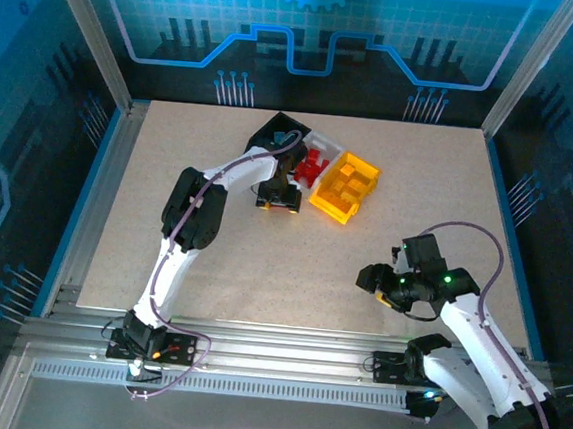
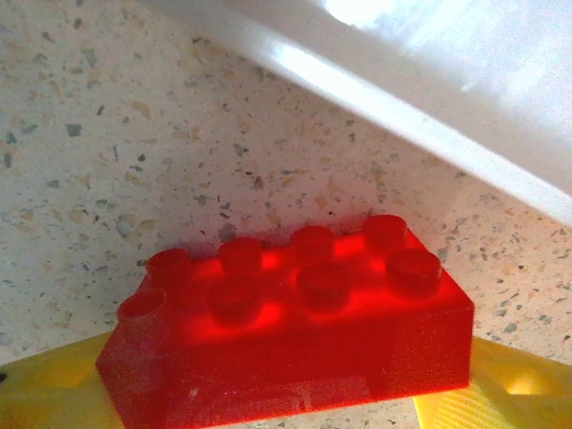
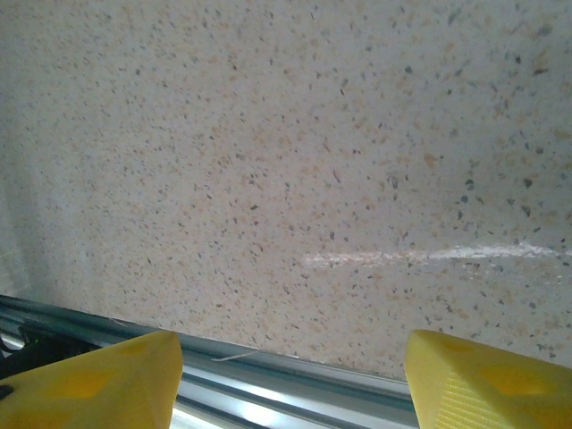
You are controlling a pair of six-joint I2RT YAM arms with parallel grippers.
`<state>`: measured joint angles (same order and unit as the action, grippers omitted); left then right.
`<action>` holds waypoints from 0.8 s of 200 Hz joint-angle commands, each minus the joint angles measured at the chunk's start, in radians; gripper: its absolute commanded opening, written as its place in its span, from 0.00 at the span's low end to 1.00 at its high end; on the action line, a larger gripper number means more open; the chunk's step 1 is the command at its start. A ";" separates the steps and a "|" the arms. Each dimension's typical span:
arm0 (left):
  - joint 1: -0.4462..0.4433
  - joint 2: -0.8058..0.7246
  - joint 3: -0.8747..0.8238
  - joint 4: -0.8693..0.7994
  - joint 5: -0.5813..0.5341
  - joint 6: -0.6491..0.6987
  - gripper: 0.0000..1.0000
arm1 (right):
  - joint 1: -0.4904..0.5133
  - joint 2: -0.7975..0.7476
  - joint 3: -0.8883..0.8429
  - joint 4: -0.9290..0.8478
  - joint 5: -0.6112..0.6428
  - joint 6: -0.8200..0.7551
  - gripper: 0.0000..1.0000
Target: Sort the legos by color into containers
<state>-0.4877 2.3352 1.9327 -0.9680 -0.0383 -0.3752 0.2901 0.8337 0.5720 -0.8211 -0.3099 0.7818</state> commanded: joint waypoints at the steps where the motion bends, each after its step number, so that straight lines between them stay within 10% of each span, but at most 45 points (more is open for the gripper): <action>1: -0.008 -0.008 -0.008 -0.028 -0.011 -0.010 0.69 | 0.014 0.034 -0.003 0.020 -0.028 0.003 0.68; 160: -0.009 -0.011 0.027 -0.069 0.002 -0.010 0.56 | 0.020 0.054 0.017 0.014 -0.019 -0.011 0.68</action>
<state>-0.4885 2.3562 1.9961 -0.9966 -0.0486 -0.3752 0.2947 0.9001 0.5770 -0.7818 -0.3252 0.7815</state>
